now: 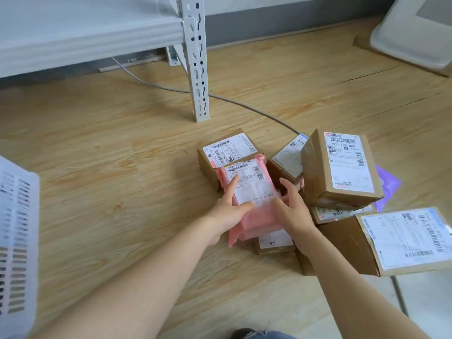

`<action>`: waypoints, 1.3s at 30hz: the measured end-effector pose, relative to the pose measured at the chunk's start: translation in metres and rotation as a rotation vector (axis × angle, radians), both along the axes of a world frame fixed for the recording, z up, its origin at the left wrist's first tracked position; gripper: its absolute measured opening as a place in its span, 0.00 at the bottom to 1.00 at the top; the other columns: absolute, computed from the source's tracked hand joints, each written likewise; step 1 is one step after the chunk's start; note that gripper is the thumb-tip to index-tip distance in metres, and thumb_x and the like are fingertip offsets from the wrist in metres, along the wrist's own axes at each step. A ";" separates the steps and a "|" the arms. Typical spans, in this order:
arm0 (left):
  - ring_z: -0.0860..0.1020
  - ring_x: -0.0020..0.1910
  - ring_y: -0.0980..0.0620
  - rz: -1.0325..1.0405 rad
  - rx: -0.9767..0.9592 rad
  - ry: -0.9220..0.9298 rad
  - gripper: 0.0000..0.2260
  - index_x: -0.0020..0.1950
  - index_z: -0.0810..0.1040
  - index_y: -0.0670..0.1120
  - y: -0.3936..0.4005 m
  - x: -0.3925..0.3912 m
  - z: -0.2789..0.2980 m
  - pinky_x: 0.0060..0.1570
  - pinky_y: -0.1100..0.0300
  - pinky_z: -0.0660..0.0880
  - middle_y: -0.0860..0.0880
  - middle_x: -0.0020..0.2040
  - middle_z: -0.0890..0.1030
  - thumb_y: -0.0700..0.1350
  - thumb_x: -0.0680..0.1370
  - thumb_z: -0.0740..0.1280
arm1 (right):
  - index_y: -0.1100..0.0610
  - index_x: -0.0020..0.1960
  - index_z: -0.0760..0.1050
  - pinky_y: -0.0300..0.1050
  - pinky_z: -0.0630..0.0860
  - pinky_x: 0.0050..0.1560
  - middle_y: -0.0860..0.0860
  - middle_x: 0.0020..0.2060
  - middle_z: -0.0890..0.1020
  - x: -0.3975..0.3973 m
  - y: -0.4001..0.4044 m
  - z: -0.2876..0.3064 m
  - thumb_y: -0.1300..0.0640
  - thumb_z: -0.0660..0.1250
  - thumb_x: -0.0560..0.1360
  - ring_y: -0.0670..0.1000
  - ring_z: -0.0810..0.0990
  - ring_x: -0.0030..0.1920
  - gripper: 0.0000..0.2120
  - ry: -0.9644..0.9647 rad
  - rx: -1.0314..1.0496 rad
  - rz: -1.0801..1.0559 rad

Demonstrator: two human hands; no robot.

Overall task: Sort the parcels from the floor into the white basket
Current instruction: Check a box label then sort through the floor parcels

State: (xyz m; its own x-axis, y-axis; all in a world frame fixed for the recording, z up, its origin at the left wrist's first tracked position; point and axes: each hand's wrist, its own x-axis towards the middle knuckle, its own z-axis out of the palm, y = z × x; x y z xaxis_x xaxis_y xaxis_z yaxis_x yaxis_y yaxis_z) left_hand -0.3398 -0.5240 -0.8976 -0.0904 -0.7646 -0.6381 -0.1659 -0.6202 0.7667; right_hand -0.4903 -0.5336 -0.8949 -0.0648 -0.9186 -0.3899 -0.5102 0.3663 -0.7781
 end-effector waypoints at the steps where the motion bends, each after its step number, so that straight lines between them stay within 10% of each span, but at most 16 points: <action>1: 0.79 0.49 0.40 0.020 -0.011 0.010 0.33 0.71 0.49 0.71 0.004 0.003 0.006 0.43 0.53 0.76 0.44 0.70 0.69 0.47 0.77 0.65 | 0.45 0.72 0.58 0.49 0.73 0.51 0.49 0.50 0.72 0.001 0.002 0.005 0.57 0.59 0.75 0.50 0.74 0.50 0.27 -0.076 -0.001 -0.024; 3: 0.78 0.30 0.43 0.052 -0.045 -0.001 0.33 0.70 0.51 0.72 0.012 0.011 0.020 0.25 0.58 0.73 0.38 0.66 0.71 0.46 0.76 0.65 | 0.41 0.70 0.61 0.47 0.76 0.39 0.49 0.41 0.73 0.004 0.006 0.018 0.58 0.60 0.75 0.49 0.74 0.41 0.26 -0.177 0.023 -0.054; 6: 0.77 0.53 0.31 0.079 -0.096 0.006 0.33 0.71 0.52 0.70 0.020 0.026 0.046 0.33 0.51 0.79 0.38 0.70 0.67 0.43 0.76 0.65 | 0.41 0.66 0.67 0.46 0.76 0.37 0.52 0.39 0.74 0.010 0.013 0.041 0.59 0.62 0.74 0.50 0.76 0.38 0.23 -0.228 0.060 -0.053; 7: 0.79 0.45 0.32 0.075 -0.119 0.037 0.34 0.72 0.52 0.67 0.022 0.030 0.055 0.24 0.57 0.75 0.36 0.68 0.69 0.41 0.76 0.66 | 0.43 0.65 0.69 0.48 0.77 0.40 0.52 0.39 0.75 0.013 0.016 0.050 0.59 0.62 0.74 0.50 0.77 0.40 0.22 -0.239 0.060 -0.065; 9: 0.72 0.23 0.46 0.072 -0.167 0.084 0.35 0.73 0.53 0.63 0.028 0.041 0.073 0.19 0.64 0.61 0.39 0.58 0.77 0.38 0.75 0.66 | 0.46 0.64 0.72 0.50 0.78 0.44 0.52 0.46 0.78 0.020 0.021 0.070 0.59 0.63 0.74 0.53 0.79 0.47 0.20 -0.290 0.067 -0.103; 12: 0.68 0.26 0.48 0.107 -0.218 0.106 0.35 0.72 0.57 0.61 0.039 0.056 0.109 0.24 0.62 0.61 0.46 0.44 0.79 0.35 0.74 0.67 | 0.46 0.64 0.72 0.49 0.77 0.45 0.52 0.60 0.77 0.036 0.031 0.103 0.59 0.61 0.75 0.55 0.77 0.57 0.20 -0.403 0.070 -0.141; 15: 0.71 0.24 0.50 0.093 -0.274 0.083 0.33 0.71 0.60 0.61 0.056 0.078 0.146 0.14 0.64 0.64 0.42 0.56 0.78 0.34 0.74 0.68 | 0.43 0.63 0.73 0.40 0.73 0.33 0.51 0.61 0.75 0.058 0.048 0.134 0.60 0.58 0.76 0.53 0.77 0.53 0.19 -0.456 0.069 -0.099; 22: 0.76 0.22 0.61 -0.008 -0.315 -0.052 0.28 0.70 0.63 0.62 0.103 0.154 0.210 0.19 0.67 0.71 0.49 0.44 0.77 0.38 0.76 0.65 | 0.44 0.48 0.79 0.45 0.74 0.48 0.54 0.59 0.78 0.119 0.091 0.192 0.63 0.60 0.75 0.55 0.78 0.54 0.16 -0.555 -0.027 -0.002; 25: 0.77 0.35 0.49 -0.049 -0.305 -0.086 0.26 0.69 0.61 0.64 0.125 0.187 0.236 0.31 0.63 0.74 0.47 0.32 0.80 0.44 0.77 0.64 | 0.47 0.47 0.81 0.37 0.77 0.31 0.54 0.53 0.81 0.150 0.109 0.213 0.65 0.60 0.75 0.46 0.82 0.37 0.16 -0.708 0.017 0.010; 28: 0.76 0.34 0.50 -0.072 -0.276 -0.130 0.24 0.70 0.60 0.64 0.150 0.224 0.259 0.32 0.66 0.77 0.36 0.46 0.80 0.48 0.77 0.64 | 0.47 0.45 0.82 0.36 0.73 0.24 0.53 0.51 0.82 0.185 0.122 0.233 0.65 0.61 0.75 0.48 0.79 0.32 0.16 -0.759 0.027 0.061; 34: 0.75 0.24 0.53 0.094 -0.294 -0.091 0.24 0.71 0.62 0.64 0.200 0.305 0.279 0.44 0.40 0.80 0.49 0.57 0.75 0.47 0.78 0.64 | 0.45 0.47 0.82 0.40 0.72 0.32 0.52 0.50 0.83 0.272 0.150 0.253 0.63 0.63 0.74 0.52 0.78 0.40 0.14 -0.722 0.018 0.219; 39: 0.72 0.53 0.51 0.215 -0.293 -0.165 0.21 0.70 0.65 0.61 0.237 0.379 0.280 0.47 0.48 0.77 0.49 0.73 0.63 0.48 0.78 0.64 | 0.45 0.52 0.79 0.35 0.70 0.23 0.47 0.36 0.82 0.352 0.179 0.250 0.60 0.63 0.75 0.43 0.76 0.24 0.13 -0.696 0.074 0.346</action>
State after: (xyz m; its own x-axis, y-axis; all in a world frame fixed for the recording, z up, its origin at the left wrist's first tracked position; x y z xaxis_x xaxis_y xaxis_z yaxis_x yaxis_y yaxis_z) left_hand 0.0395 -0.2867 -0.6173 0.1773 -0.9069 -0.3823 -0.1918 -0.4129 0.8904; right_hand -0.1385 -0.3548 -0.6446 0.5029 -0.8119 -0.2964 -0.0084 0.3384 -0.9410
